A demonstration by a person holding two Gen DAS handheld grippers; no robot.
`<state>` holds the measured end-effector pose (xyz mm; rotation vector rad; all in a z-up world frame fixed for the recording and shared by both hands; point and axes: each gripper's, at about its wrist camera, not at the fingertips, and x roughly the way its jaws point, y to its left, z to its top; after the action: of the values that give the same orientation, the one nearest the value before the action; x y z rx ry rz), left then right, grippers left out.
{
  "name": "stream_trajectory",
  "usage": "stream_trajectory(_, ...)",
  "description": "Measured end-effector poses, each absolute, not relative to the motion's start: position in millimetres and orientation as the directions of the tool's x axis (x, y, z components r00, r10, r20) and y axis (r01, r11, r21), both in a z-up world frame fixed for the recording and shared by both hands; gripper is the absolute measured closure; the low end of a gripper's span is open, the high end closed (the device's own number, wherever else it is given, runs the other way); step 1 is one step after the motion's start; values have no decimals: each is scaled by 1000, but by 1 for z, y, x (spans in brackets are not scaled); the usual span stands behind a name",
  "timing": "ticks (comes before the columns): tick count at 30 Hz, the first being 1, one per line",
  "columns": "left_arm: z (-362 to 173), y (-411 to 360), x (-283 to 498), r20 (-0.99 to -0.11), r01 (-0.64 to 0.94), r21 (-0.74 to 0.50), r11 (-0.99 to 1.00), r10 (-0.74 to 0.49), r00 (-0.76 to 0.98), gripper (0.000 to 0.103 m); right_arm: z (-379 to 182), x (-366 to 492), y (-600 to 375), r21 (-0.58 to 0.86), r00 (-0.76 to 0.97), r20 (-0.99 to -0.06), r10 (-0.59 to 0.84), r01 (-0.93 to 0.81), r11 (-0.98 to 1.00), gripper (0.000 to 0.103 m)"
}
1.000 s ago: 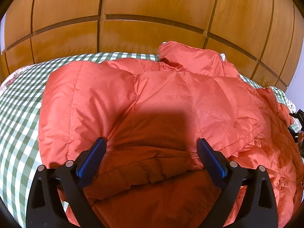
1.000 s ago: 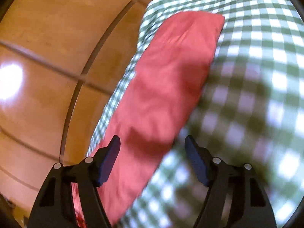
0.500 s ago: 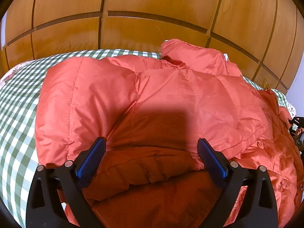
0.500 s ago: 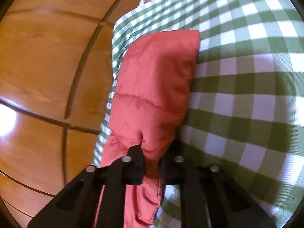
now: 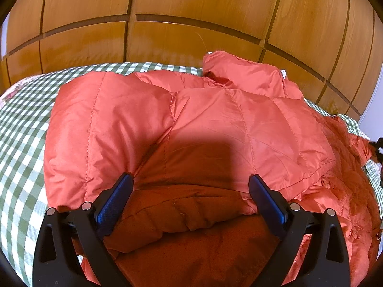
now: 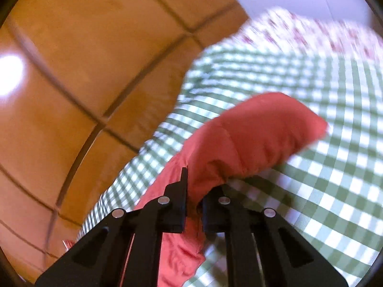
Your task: Fold small clothes
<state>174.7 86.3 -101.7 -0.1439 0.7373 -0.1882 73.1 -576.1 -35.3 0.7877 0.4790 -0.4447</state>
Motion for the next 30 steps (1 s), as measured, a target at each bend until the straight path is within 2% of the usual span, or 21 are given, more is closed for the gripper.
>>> stream_trajectory(6, -101, 88, 174, -648, 121, -207, 971, -229, 726, 6, 18, 88, -496, 384, 840, -492, -230, 446, 808, 95)
stream_trajectory(13, -100, 89, 173, -645, 123, -216, 969, -235, 727, 6, 49, 105, -359, 87, 897, -413, -155, 208, 974, 95)
stream_trajectory(16, -100, 89, 173, -645, 123, -216, 969, -236, 727, 6, 33, 111, -292, -85, 902, -416, -113, 86, 993, 94)
stream_trajectory(22, -99, 89, 173, -644, 123, -217, 968, -236, 727, 6, -43, 113, -194, -349, 849, -526, -51, -161, 923, 87)
stream_trajectory(24, -100, 89, 173, -644, 122, -217, 968, -236, 728, 6, -67, 109, -177, -401, 827, -561, -38, -232, 886, 80)
stream_trajectory(25, -100, 89, 173, -644, 123, -218, 968, -237, 728, 6, -77, 109, -171, -417, 811, -584, -41, -257, 872, 67)
stream_trajectory(26, -99, 89, 172, -644, 122, -219, 968, -237, 728, 6, -90, 108, -166, -436, 787, -615, -49, -287, 853, 42)
stream_trajectory(27, -99, 89, 172, -644, 122, -218, 968, -237, 728, 6, -95, 109, -166, -444, 783, -620, -52, -295, 846, 35)
stream_trajectory(30, -100, 89, 172, -644, 122, -219, 968, -238, 727, 6, -98, 106, -167, -466, 806, -588, -72, -265, 844, 26)
